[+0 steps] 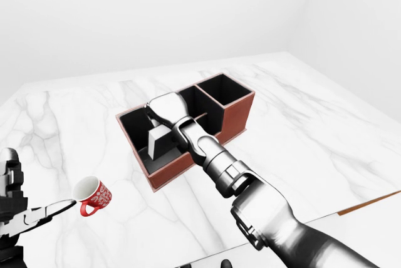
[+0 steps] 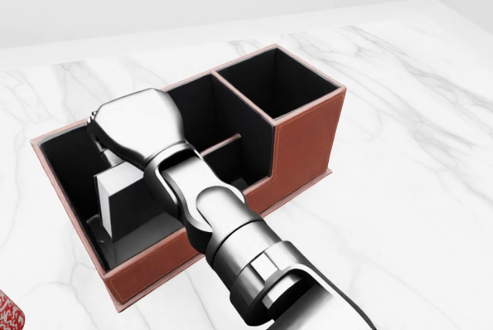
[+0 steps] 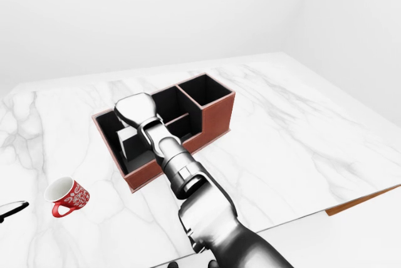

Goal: Pick up the book and place it in the left compartment of the caddy.

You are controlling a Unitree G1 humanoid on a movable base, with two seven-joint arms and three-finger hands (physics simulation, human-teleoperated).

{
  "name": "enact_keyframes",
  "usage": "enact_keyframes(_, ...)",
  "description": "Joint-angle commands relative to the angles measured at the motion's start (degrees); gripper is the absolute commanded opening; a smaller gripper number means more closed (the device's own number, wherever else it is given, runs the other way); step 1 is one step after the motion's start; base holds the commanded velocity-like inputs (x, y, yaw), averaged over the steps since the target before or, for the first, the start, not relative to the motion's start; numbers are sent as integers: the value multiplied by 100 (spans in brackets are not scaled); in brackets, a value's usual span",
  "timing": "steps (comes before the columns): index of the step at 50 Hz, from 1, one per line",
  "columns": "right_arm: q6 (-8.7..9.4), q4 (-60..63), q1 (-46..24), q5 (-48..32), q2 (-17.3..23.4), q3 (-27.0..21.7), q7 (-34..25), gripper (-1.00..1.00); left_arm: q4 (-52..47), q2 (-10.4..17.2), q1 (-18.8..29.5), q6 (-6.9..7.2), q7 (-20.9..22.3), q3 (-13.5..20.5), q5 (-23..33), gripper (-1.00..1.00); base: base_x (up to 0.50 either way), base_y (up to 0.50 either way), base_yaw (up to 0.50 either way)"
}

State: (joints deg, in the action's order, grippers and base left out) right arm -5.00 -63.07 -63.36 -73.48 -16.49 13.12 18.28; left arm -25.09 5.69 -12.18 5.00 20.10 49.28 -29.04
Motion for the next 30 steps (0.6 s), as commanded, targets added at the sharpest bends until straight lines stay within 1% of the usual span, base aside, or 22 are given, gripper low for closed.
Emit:
enact_keyframes(1,0,9,-91,-27,-11,-145,208,-100,44,-7,-14,0,29,34,-9,100,0,0,0)
enact_keyframes(11,0,-254,-46,-138,-55,-88,490,-100,102,-12,-31,0,46,47,-17,100,0,0,0)
enact_keyframes(21,0,-289,-87,-134,-79,-117,418,-100,141,-18,-28,0,50,31,-7,100,0,0,0)
enact_keyframes(30,0,-596,-102,-254,-139,-73,728,-100,197,-22,-41,0,68,27,-10,100,0,0,0)
